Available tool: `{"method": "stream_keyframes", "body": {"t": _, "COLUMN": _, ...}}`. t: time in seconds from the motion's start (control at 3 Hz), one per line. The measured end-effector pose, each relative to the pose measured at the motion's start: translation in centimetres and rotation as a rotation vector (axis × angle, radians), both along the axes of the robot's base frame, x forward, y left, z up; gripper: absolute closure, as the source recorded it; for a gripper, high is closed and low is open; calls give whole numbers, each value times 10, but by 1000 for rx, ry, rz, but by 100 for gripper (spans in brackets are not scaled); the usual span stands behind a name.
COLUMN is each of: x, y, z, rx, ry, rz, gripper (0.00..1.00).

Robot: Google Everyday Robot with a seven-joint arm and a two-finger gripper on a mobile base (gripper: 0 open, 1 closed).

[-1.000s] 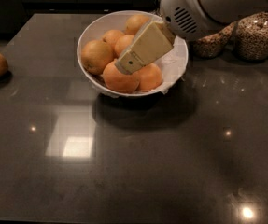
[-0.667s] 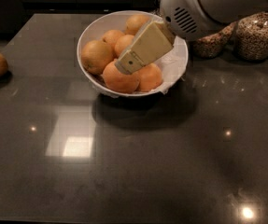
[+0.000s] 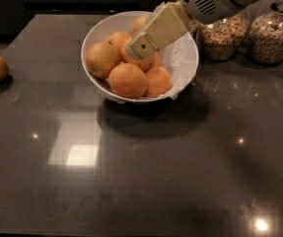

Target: Pick orange from white bowl

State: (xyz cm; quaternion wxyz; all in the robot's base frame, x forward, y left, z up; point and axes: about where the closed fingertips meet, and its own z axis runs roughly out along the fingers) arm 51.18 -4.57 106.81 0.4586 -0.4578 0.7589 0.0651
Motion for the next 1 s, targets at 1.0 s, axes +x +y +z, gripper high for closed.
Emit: {"method": "stream_keyframes", "body": {"t": 1.0, "x": 55, "y": -9, "z": -24, "rx": 16, "ry": 33, "rz": 138, "gripper": 0}}
